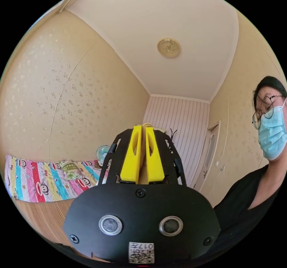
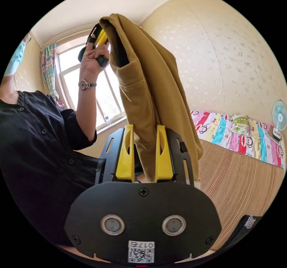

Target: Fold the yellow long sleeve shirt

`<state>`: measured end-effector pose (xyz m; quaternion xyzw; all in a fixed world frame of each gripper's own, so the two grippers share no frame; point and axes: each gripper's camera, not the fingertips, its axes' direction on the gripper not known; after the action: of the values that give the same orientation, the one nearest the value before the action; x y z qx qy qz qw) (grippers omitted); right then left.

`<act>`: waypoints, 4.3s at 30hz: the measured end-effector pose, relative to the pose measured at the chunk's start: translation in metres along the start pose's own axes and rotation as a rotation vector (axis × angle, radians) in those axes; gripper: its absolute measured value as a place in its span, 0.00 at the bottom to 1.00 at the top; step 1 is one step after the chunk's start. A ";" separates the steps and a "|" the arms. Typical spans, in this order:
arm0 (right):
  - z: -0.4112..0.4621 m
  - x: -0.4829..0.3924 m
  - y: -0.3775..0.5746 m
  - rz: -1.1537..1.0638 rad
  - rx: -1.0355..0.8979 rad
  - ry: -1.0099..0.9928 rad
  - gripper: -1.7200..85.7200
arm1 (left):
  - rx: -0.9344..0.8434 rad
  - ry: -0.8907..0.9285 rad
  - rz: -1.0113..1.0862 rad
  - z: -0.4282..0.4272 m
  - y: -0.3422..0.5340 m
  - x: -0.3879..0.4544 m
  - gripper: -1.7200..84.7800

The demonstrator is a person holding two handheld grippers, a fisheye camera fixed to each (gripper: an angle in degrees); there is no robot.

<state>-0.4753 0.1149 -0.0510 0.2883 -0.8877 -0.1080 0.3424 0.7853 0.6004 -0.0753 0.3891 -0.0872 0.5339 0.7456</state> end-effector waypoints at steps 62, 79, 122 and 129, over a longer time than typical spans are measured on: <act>-0.177 -0.410 -0.087 -0.331 1.268 1.107 0.05 | -0.371 0.279 0.050 0.087 0.150 0.007 0.17; -0.230 -0.227 -0.046 0.078 0.344 1.060 0.05 | -0.289 0.138 -0.137 0.023 0.130 -0.092 0.02; 0.180 0.521 0.092 0.597 -0.709 0.700 0.10 | -0.959 -0.749 -0.830 0.219 0.574 -0.385 0.12; 0.137 0.490 0.213 0.570 -0.910 0.982 0.10 | -0.899 -0.772 -1.035 0.166 0.671 -0.294 0.14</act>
<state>-0.9541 -0.0008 0.1977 -0.1099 -0.5396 -0.2313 0.8020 0.1311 0.3598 0.2049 0.1992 -0.3555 -0.1409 0.9023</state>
